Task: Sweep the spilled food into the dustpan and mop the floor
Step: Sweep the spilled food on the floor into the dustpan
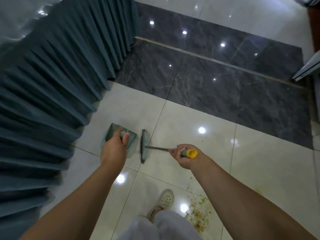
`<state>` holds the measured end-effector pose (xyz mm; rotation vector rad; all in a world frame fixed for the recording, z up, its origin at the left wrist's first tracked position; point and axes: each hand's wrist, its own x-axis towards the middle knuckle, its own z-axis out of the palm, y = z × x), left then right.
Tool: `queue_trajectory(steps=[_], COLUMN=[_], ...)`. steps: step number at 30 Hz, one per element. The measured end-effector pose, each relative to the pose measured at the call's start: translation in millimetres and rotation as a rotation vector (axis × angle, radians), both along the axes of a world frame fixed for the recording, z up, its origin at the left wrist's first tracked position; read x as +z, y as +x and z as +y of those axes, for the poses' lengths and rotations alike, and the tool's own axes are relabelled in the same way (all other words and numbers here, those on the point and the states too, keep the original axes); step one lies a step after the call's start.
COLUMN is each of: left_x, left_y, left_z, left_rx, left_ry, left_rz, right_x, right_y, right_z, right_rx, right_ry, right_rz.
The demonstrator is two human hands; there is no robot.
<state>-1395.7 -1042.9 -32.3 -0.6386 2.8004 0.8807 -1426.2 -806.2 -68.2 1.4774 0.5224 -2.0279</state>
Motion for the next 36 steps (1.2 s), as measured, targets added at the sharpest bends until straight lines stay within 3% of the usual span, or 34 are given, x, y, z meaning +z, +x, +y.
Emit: queue_trajectory(steps=[11,17,27,36], left_x=[-14,-22,-25,-25], left_y=[-72,-126,-204,-189], left_z=[62,88,95,110], left_rx=[-0.148,-0.341,-0.676,-0.918], left_ry=[0.093,0.122,0.143,0.179], left_rz=[0.027,0.015,-0.026,-0.030], right_x=[7,18,10,19], right_y=[-5,-4,37,108], right_z=[91,110,92,48], right_rx=[-0.239,-0.441,-0.913,-1.259], right_ry=[0.046,0.068,0.030,0.055], right_rz=[-0.038,-0.086,-0.147,-0.118])
